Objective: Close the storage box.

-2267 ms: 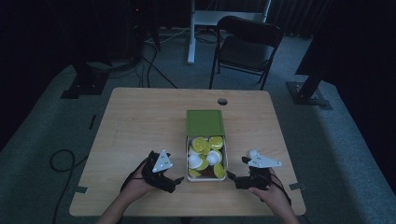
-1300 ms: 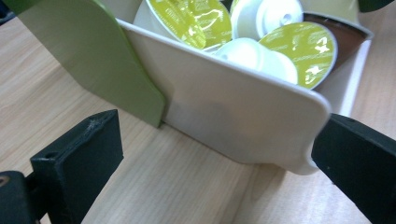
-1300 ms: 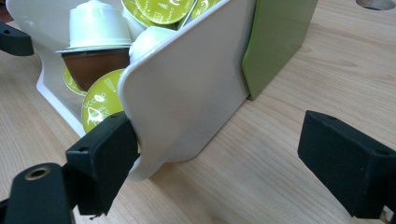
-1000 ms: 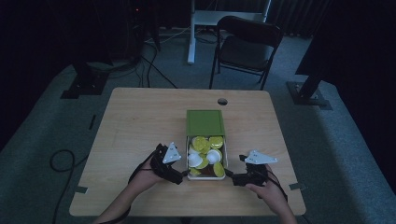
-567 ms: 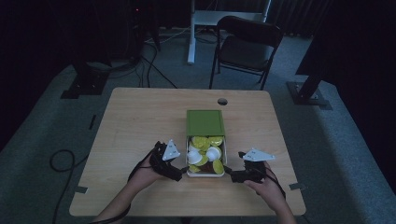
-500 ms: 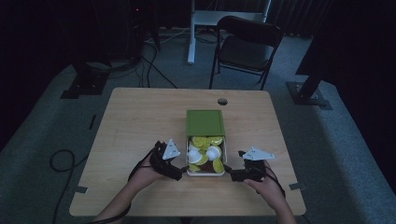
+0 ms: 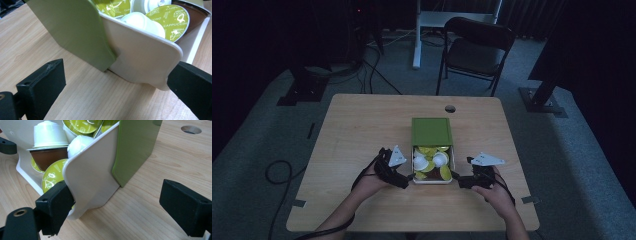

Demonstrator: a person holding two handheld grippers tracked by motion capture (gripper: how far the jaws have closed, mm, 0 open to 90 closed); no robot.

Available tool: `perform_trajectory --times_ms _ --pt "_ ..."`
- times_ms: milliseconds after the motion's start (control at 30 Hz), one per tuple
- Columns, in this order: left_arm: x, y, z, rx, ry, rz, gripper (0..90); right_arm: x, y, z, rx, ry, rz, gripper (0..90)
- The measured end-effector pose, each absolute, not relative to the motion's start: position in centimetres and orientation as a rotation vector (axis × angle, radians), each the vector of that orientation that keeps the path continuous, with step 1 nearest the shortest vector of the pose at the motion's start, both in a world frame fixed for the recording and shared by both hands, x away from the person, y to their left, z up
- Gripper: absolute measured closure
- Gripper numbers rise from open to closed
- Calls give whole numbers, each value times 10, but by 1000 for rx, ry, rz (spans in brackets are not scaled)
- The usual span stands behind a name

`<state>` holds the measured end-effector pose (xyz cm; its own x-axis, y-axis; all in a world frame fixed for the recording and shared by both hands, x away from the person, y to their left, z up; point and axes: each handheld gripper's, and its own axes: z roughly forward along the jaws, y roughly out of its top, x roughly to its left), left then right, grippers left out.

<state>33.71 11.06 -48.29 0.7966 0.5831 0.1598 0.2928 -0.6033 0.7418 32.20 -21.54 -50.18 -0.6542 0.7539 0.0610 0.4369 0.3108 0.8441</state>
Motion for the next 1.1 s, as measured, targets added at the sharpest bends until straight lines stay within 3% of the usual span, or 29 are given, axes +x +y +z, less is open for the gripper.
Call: perform_trajectory --times_ms 1100 --pt "369 110 -480 2228 716 544 20 356 -209 -499 1098 2185 1256 129"
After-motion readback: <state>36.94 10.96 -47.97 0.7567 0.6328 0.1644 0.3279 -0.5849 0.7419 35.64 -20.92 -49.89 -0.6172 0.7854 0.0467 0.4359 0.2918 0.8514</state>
